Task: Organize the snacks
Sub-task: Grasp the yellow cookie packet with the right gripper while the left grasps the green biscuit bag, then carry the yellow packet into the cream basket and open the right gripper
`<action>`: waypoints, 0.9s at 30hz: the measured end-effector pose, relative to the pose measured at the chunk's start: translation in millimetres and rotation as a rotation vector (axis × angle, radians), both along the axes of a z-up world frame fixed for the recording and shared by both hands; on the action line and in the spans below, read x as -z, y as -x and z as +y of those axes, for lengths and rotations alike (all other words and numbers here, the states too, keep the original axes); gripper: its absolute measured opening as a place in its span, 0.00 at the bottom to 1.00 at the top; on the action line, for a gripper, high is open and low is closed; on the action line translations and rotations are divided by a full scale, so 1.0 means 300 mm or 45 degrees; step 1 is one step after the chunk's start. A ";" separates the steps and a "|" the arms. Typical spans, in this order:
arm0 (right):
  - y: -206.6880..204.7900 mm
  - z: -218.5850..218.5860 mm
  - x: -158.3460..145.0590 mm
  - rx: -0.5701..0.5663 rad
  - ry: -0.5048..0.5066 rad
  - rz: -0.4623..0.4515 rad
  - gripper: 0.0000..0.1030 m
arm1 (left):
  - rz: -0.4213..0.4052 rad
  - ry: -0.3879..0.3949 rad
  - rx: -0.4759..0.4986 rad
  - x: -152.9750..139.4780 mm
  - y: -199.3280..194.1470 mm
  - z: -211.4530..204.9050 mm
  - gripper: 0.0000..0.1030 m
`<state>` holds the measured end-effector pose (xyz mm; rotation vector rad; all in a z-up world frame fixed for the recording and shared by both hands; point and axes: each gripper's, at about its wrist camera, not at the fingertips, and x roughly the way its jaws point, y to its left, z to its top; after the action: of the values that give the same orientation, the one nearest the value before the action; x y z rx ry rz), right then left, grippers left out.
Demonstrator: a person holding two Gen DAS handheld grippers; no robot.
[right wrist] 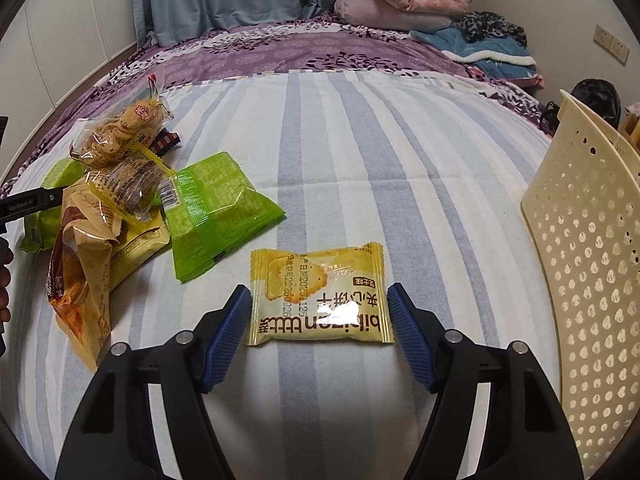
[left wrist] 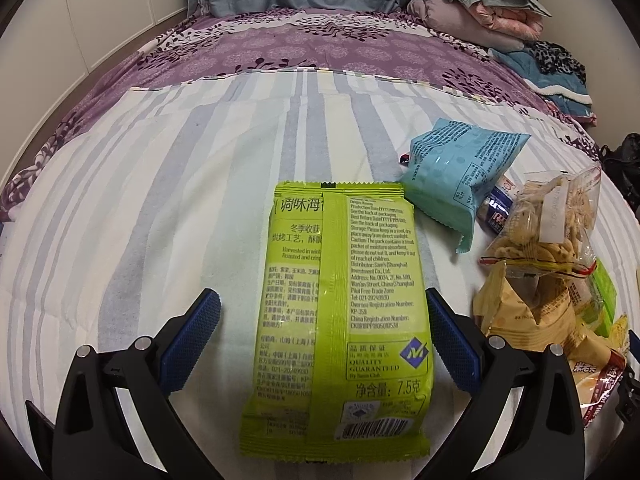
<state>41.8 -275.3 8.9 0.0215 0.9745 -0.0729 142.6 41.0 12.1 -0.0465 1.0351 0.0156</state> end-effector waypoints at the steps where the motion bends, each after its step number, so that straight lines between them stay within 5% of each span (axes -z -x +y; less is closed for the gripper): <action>1: 0.001 -0.003 -0.002 0.002 -0.002 -0.001 0.64 | 0.001 0.001 0.001 0.004 -0.003 0.002 0.98; 6: 0.008 -0.009 -0.008 0.001 -0.023 -0.008 0.61 | -0.015 0.013 0.003 0.015 -0.001 0.014 0.94; 8: 0.010 -0.012 -0.013 0.005 -0.033 -0.016 0.60 | -0.025 0.043 0.012 0.011 0.002 0.018 0.79; 11: 0.020 -0.017 -0.025 0.010 -0.047 -0.032 0.59 | -0.040 0.052 0.012 -0.002 0.010 0.020 0.70; 27: 0.091 -0.035 -0.154 0.030 -0.095 -0.165 0.59 | -0.181 0.066 0.028 -0.176 0.133 0.024 0.69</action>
<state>14.6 -285.7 55.0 0.1049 0.8473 -0.0559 102.8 48.2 65.1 -0.0826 0.8937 -0.0341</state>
